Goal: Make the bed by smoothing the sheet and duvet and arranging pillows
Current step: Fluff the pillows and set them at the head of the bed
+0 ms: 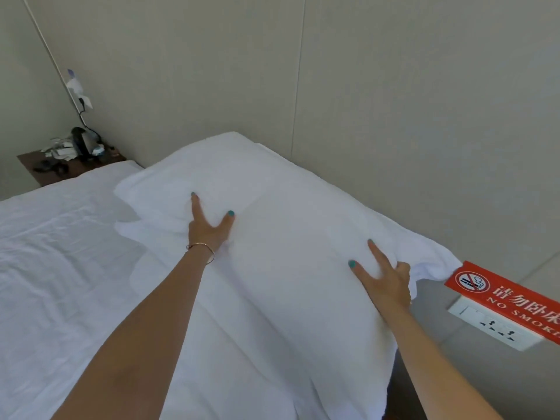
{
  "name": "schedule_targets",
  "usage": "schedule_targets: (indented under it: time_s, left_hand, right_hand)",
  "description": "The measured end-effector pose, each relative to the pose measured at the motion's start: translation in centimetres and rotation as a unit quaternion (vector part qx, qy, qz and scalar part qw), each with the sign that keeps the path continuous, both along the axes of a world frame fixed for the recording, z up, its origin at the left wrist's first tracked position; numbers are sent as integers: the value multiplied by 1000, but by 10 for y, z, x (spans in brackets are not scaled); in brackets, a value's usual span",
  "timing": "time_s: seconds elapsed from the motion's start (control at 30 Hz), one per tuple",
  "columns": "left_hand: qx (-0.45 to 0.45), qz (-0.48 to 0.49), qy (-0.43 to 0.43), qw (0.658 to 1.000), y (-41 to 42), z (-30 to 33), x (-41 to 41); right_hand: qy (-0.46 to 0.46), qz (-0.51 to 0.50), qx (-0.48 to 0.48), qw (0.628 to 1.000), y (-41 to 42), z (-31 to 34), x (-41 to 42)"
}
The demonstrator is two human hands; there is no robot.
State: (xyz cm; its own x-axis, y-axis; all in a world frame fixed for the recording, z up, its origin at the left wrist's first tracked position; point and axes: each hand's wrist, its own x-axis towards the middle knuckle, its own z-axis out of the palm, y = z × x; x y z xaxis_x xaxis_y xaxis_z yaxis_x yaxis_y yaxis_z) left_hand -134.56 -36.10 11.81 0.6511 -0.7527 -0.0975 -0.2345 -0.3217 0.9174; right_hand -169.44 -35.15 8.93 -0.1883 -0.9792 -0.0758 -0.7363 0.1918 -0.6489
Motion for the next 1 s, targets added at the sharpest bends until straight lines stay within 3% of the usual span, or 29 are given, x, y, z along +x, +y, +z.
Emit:
schedule_targets:
  time_s: [0.1,0.17,0.23,0.3,0.4,0.53,0.67,0.83,0.93,1.0]
  left_hand:
    - [134,26,-53,989,-16,22,-7]
    - [159,53,-203,965,-24,42,-30]
    - [94,-26,-362,927,-38,50,-53]
    - [140,-138,-432,880,-53,38,-65]
    - [245,-179,-414,858,-68,1,-57]
    - [259,-178,-411,856,-76,-18,-51]
    - [254,-182,-404,860,-76,-16,-42]
    - [195,-186,-481,834,-39,-23,-22]
    - [185,-193,-458,848,-3,-33,-13]
    - [179,-200,-426,864,22,-38,-14]
  right_hand:
    - [78,6,-30,996,-13,19,-3]
    - [96,16,-116,988,-30,43,4]
    - [91,76,-148,982,-51,55,18]
    - [141,157,-65,975,-69,48,33]
    - [209,193,-4,959,-83,13,43]
    - [215,197,2,957,-90,0,49]
    - [199,194,-3,961,-90,0,52]
    - [206,182,0,961,-82,1,51]
    - [245,136,47,959,-73,8,62]
    - [218,83,70,970,-59,13,77]
